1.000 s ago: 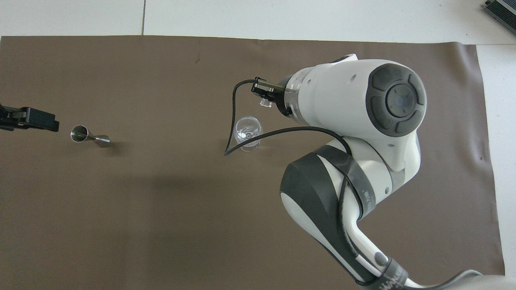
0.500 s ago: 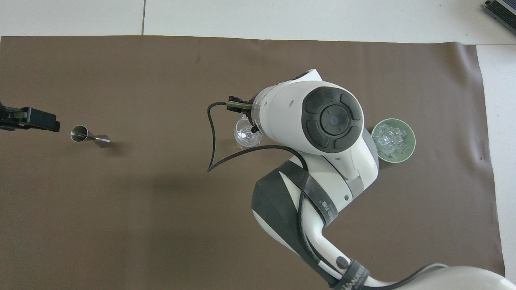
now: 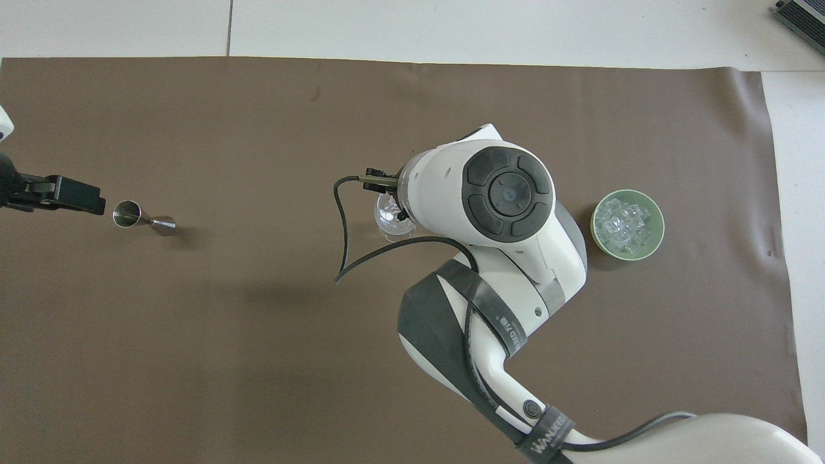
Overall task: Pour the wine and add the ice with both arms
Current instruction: 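Open the right gripper to drop the ice into the glass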
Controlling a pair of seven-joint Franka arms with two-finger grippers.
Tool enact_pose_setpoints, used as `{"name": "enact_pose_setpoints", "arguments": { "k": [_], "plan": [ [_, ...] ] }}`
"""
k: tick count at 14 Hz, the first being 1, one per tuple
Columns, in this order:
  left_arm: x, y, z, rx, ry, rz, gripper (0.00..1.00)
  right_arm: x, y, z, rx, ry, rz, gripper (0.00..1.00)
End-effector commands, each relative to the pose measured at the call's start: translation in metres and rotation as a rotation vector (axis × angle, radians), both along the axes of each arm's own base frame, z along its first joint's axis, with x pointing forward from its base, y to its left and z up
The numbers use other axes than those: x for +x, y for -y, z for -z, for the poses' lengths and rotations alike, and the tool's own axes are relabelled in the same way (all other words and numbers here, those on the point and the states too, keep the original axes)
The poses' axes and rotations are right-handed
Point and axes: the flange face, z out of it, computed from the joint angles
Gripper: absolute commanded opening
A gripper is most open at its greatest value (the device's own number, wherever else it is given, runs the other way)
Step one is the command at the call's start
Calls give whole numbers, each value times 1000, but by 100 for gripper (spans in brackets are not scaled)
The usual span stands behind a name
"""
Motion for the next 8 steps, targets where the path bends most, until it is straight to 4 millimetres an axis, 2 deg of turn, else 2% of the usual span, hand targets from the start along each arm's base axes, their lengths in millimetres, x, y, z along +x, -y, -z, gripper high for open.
{"name": "enact_pose_setpoints", "arguments": {
  "k": [1, 6, 8],
  "plan": [
    [-10, 1, -1, 5, -12, 9, 100, -4, -6, 14, -13, -6, -4, 0],
    [-12, 1, -1, 5, -26, 7, 100, -3, -7, 13, -5, 3, -8, 2],
    [-12, 0, -1, 3, -27, 4, 100, -2, -6, 13, -6, 3, -5, 49]
  ]
}}
